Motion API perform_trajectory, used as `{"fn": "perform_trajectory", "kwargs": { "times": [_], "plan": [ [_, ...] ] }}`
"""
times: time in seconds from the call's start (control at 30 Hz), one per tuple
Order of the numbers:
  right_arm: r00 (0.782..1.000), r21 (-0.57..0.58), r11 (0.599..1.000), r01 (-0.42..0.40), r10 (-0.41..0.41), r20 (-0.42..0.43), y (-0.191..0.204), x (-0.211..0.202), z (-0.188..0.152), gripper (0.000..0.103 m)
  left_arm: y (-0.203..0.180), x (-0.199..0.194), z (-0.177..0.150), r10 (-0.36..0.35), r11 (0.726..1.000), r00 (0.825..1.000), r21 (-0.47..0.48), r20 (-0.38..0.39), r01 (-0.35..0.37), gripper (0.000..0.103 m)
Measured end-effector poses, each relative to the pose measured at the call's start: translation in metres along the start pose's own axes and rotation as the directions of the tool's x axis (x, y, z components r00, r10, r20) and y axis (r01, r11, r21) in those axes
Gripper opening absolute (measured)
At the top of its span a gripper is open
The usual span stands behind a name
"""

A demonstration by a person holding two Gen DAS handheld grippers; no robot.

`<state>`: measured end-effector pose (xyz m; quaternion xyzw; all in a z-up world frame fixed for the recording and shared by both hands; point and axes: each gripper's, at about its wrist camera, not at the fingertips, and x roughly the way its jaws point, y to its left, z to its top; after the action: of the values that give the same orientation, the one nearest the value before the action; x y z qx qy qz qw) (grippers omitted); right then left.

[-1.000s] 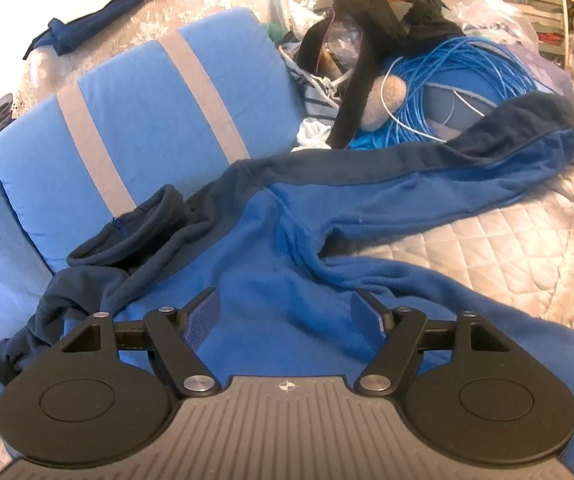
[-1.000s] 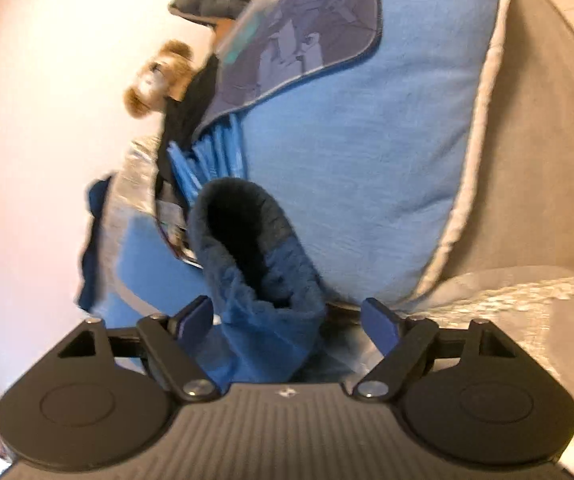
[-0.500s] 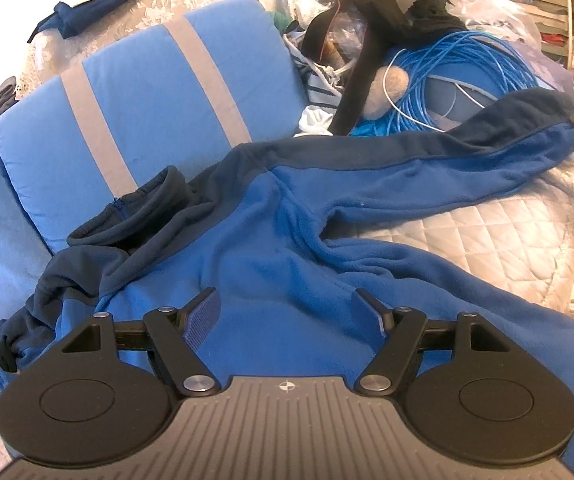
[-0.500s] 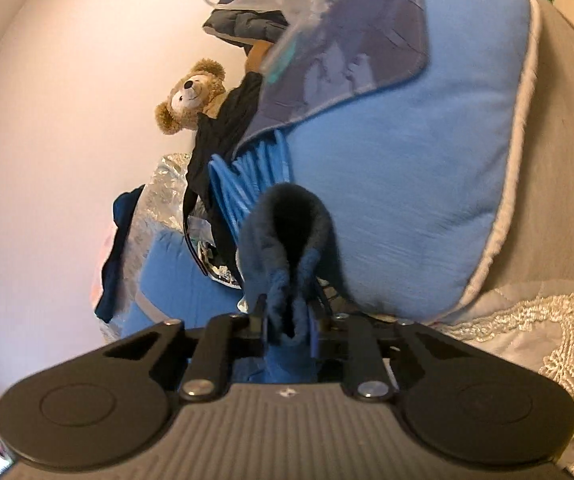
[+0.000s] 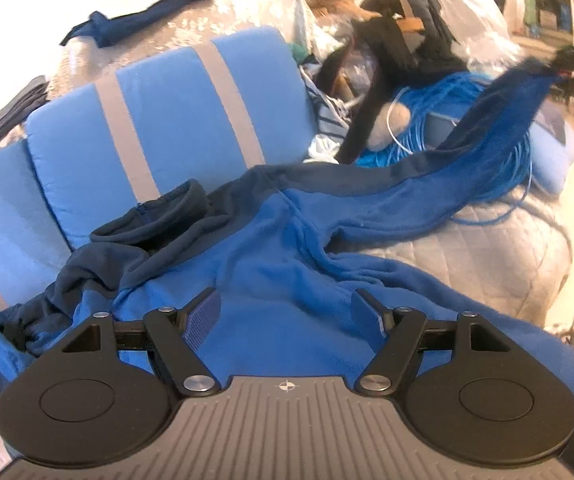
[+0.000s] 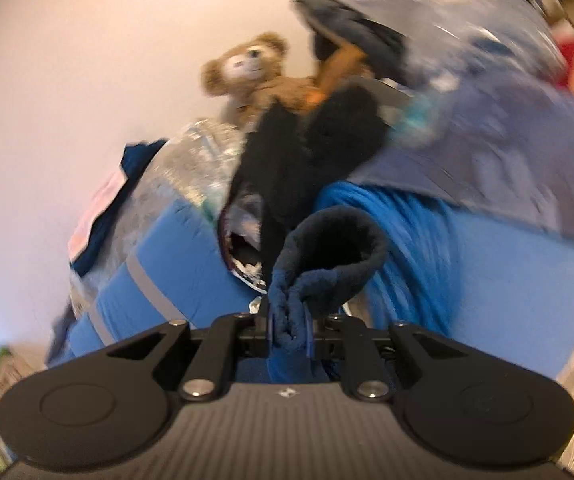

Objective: Fold clothes

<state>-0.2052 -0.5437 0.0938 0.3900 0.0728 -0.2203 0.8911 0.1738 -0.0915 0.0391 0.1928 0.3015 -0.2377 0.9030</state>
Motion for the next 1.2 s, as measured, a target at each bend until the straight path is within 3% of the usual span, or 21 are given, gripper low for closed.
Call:
{"fn": "perform_trajectory", "kwargs": {
  "times": [0.2, 0.43, 0.5, 0.6, 0.67, 0.73, 0.83, 0.87, 0.93, 0.97, 1.0, 1.03, 1.1, 1.2],
  "plan": [
    [1.0, -0.243, 0.97, -0.012, 0.017, 0.019, 0.121, 0.043, 0.036, 0.015, 0.02, -0.024, -0.001, 0.02, 0.998, 1.0, -0.059, 0.022, -0.019, 0.069],
    [0.99, -0.356, 0.927, -0.118, 0.137, 0.028, 0.242, 0.105, 0.085, 0.015, 0.042, -0.047, -0.011, 0.042, 0.996, 0.998, -0.081, 0.052, -0.038, 0.069],
    [0.982, -0.416, 0.893, -0.174, 0.187, -0.01, 0.283, 0.118, 0.079, 0.015, 0.051, -0.051, -0.014, 0.058, 0.994, 0.997, -0.092, 0.059, -0.053, 0.069],
    [0.96, -0.523, 0.806, -0.277, 0.26, -0.108, 0.352, 0.137, 0.05, 0.015, 0.07, -0.053, -0.021, 0.094, 0.984, 0.993, -0.158, 0.073, -0.082, 0.069],
    [0.934, -0.582, 0.731, -0.356, 0.298, -0.196, 0.397, 0.149, 0.018, 0.015, 0.084, -0.052, -0.027, 0.12, 0.97, 0.991, -0.22, 0.067, -0.103, 0.069],
    [0.893, -0.623, 0.64, -0.45, 0.323, -0.313, 0.437, 0.158, -0.032, 0.015, 0.102, -0.05, -0.037, 0.137, 0.948, 0.99, -0.297, 0.041, -0.119, 0.069],
    [0.809, -0.633, 0.507, -0.586, 0.316, -0.496, 0.479, 0.169, -0.114, 0.015, 0.124, -0.047, -0.054, 0.131, 0.91, 0.991, -0.395, -0.024, -0.13, 0.069],
    [0.774, -0.625, 0.462, -0.629, 0.3, -0.557, 0.491, 0.173, -0.143, 0.015, 0.129, -0.047, -0.058, 0.128, 0.9, 0.991, -0.414, -0.043, -0.135, 0.069],
    [0.726, -0.625, 0.383, -0.68, 0.232, -0.648, 0.503, 0.175, -0.188, 0.016, 0.135, -0.049, -0.067, 0.135, 0.891, 0.989, -0.428, -0.067, -0.15, 0.069],
    [0.702, -0.624, 0.341, -0.703, 0.192, -0.686, 0.507, 0.175, -0.209, 0.034, 0.136, -0.051, -0.071, 0.131, 0.89, 0.989, -0.431, -0.07, -0.148, 0.069],
    [0.678, -0.62, 0.3, -0.725, 0.149, -0.72, 0.512, 0.175, -0.229, 0.046, 0.138, -0.054, -0.074, 0.127, 0.889, 0.989, -0.434, -0.074, -0.146, 0.069],
    [0.682, -0.627, 0.292, -0.722, 0.151, -0.715, 0.512, 0.169, -0.23, 0.052, 0.139, -0.056, -0.076, 0.121, 0.889, 0.99, -0.436, -0.074, -0.141, 0.069],
    [0.692, -0.642, 0.276, -0.715, 0.156, -0.705, 0.511, 0.158, -0.233, 0.08, 0.139, -0.062, -0.078, 0.108, 0.89, 0.992, -0.439, -0.065, -0.125, 0.069],
    [0.745, -0.683, 0.304, -0.665, 0.194, -0.638, 0.5, 0.14, -0.202, 0.087, 0.14, -0.07, -0.078, 0.098, 0.887, 0.994, -0.449, -0.045, -0.108, 0.069]
  ]
}}
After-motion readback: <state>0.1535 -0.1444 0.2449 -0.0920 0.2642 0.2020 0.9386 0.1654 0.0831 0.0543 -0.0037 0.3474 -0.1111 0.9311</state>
